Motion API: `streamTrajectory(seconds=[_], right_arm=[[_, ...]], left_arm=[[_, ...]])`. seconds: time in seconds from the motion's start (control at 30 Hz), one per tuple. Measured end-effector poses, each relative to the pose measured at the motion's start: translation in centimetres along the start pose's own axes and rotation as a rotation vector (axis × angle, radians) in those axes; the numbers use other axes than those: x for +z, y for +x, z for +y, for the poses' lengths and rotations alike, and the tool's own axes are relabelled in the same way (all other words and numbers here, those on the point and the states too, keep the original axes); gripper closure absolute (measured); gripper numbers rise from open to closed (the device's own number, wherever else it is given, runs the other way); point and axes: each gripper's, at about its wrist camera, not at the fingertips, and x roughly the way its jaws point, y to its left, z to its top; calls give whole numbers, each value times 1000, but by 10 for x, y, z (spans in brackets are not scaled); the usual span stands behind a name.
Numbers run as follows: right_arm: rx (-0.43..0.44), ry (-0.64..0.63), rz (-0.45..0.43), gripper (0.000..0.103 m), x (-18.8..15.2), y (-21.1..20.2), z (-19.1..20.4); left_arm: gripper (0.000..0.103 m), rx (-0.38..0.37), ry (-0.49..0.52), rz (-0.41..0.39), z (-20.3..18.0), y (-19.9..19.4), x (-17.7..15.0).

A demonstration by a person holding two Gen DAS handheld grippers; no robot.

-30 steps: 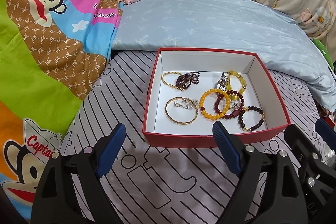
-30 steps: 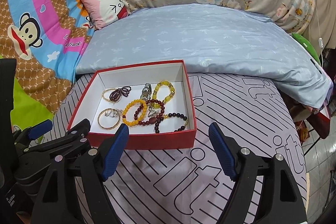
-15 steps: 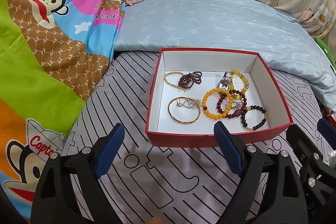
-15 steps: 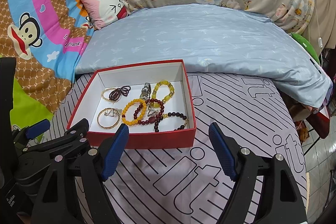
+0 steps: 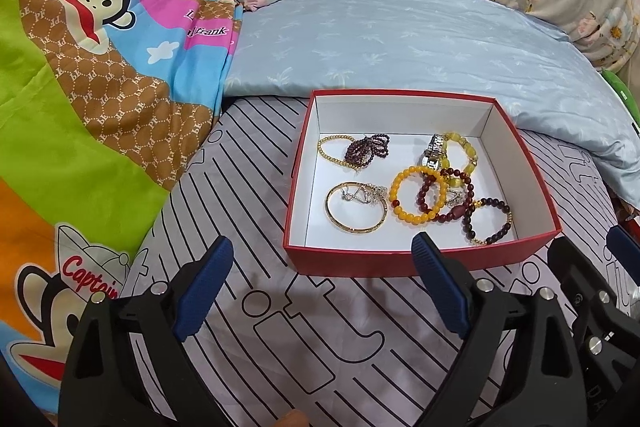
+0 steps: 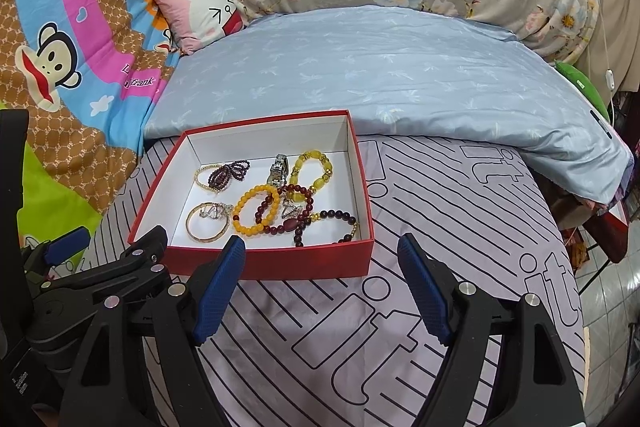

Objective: Organize jewelry

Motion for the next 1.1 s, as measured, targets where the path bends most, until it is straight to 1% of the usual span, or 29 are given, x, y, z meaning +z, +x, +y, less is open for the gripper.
streamTrajectory(seconds=[0.07,0.27,0.37,0.57,0.7,0.83,1.1], right_arm=[[-1,0,0,28,-1,0,0],[-2,6,1,27,-2,0,0],[-3,9,-1,25,-2,0,-1],[-17,10,-7,22,-2,-1,-2],[-21,4,-9,19,-3,0,-2],[-21,3,-11,19,-4,0,-2],[-26,2,-9,19,-4,0,-1]], left_arm=[[12,5,-3,1,1,0,-1],[10,18,1,0,1,-1,-2],[8,19,1,1,1,-2,-3],[7,34,-2,-5,1,-3,-3],[7,25,-6,7,1,-1,-3],[7,7,-20,22,3,3,-4],[7,11,-16,19,4,3,-4]])
